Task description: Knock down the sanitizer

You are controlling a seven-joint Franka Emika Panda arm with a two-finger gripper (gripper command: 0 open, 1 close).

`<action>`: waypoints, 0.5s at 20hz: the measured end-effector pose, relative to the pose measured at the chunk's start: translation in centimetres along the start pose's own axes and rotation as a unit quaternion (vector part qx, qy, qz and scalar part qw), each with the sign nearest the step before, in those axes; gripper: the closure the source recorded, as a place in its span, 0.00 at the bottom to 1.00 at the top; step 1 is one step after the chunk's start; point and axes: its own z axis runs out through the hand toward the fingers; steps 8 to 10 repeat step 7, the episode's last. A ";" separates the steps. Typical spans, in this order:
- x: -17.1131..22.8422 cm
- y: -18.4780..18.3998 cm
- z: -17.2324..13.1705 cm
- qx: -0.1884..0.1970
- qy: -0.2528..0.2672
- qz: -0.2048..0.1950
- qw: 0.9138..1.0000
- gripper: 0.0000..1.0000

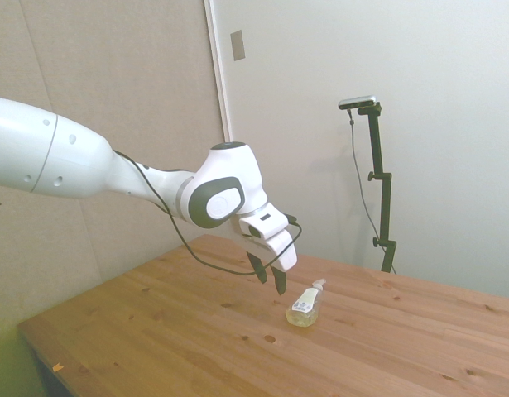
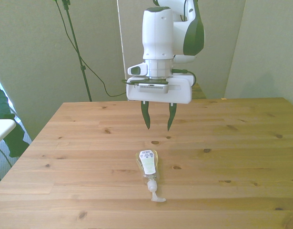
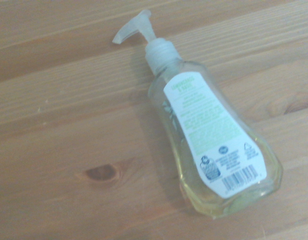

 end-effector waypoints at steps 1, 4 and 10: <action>-0.5 0.4 -0.2 -0.001 -0.002 -0.003 1.000 0.00; -1.7 1.8 -0.9 -0.003 -0.006 -0.010 1.000 0.00; -3.0 3.5 -1.7 -0.005 -0.007 -0.017 1.000 0.00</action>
